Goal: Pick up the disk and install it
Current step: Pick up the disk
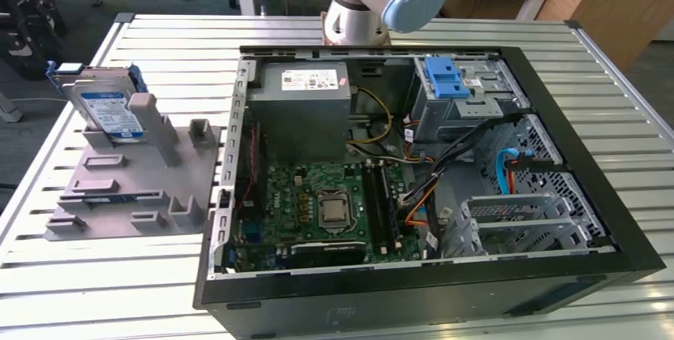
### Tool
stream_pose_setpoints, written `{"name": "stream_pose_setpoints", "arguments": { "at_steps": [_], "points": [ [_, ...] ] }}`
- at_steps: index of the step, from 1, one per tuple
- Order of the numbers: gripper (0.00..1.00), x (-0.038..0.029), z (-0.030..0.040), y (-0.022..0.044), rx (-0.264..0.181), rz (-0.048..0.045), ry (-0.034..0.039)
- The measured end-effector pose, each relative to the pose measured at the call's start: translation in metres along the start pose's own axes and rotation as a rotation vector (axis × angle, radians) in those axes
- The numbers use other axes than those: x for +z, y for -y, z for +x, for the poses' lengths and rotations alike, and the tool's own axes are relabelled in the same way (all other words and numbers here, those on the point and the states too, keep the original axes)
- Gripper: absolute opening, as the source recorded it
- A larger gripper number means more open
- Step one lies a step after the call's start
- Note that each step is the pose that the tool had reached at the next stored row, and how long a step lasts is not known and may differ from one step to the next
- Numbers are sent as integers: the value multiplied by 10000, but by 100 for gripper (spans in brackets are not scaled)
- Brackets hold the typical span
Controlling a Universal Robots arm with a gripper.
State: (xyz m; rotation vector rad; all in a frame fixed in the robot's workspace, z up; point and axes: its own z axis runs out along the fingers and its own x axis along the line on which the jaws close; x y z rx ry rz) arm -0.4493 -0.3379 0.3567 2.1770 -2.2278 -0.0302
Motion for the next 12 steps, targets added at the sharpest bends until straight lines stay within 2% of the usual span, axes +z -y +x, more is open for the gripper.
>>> {"name": "stream_pose_setpoints", "arguments": {
  "at_steps": [1, 12],
  "points": [
    [47, 5, -1, -8, 78, 3, 3],
    [47, 54, -17, -103, 947, 36, 33]
  ]
}}
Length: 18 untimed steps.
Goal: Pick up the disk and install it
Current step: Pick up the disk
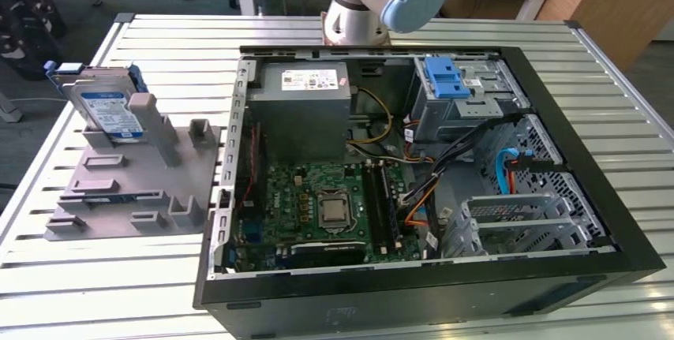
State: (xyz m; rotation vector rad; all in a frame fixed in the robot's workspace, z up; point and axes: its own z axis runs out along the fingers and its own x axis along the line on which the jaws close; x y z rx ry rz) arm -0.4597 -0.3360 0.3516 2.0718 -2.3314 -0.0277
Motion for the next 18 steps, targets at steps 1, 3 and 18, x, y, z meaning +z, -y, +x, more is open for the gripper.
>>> {"name": "stream_pose_setpoints", "arguments": {
  "at_steps": [1, 3, 18],
  "points": [
    [47, 5, -1, -9, 78, 4, 3],
    [47, 13, -2, -26, 234, 9, 8],
    [47, 81, -11, -155, 1413, 56, 49]
  ]
}}
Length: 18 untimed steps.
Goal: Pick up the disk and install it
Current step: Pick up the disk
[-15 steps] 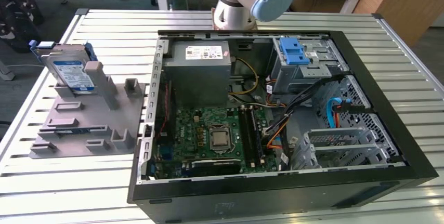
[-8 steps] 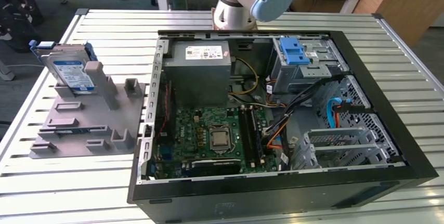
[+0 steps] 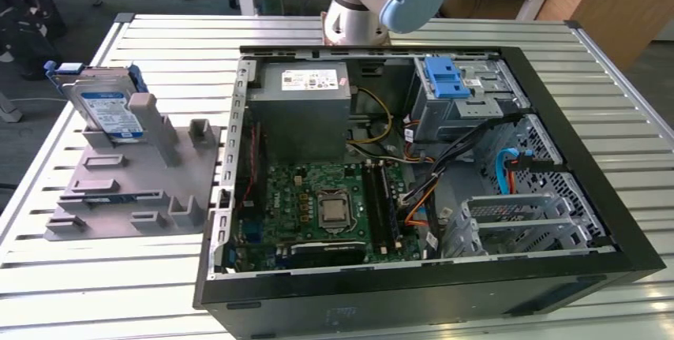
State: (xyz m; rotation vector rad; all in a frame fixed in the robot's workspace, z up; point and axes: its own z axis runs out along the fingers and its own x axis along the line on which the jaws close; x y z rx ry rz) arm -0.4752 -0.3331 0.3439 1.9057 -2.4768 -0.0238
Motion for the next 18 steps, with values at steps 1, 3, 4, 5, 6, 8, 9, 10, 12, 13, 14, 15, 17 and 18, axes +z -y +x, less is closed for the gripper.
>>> {"name": "stream_pose_setpoints", "arguments": {
  "at_steps": [1, 3, 4, 5, 6, 8, 9, 10, 12, 13, 14, 15, 17, 18],
  "points": [
    [47, 4, 1, -9, 78, 3, 3],
    [47, 13, 2, -26, 241, 9, 8],
    [47, 17, 2, -35, 319, 12, 10],
    [47, 22, 3, -44, 396, 14, 13],
    [47, 26, 4, -52, 474, 18, 16],
    [47, 35, 5, -69, 630, 24, 22],
    [47, 40, 6, -78, 708, 27, 25],
    [47, 44, 7, -87, 792, 30, 27],
    [47, 53, 8, -104, 948, 36, 32],
    [47, 58, 9, -113, 1027, 39, 35],
    [47, 62, 9, -121, 1104, 42, 38],
    [47, 66, 10, -130, 1181, 45, 40],
    [47, 70, 11, -137, 1256, 48, 45],
    [47, 66, 10, -138, 1256, 45, 50]
  ]
}}
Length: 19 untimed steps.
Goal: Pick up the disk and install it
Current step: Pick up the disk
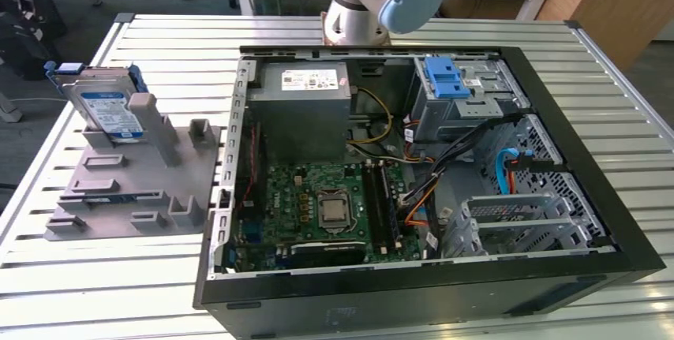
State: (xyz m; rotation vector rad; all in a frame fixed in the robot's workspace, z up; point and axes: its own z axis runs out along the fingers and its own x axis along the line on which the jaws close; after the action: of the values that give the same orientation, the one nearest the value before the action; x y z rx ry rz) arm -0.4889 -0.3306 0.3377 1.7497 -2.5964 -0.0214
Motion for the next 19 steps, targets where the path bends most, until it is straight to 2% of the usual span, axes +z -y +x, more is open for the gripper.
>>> {"name": "stream_pose_setpoints", "arguments": {
  "at_steps": [4, 7, 19],
  "points": [
    [47, -19, 0, -1, -189, -25, 52],
    [47, -25, 1, -1, -353, -32, 63],
    [47, -29, 0, 0, -382, -27, 63]
  ]
}}
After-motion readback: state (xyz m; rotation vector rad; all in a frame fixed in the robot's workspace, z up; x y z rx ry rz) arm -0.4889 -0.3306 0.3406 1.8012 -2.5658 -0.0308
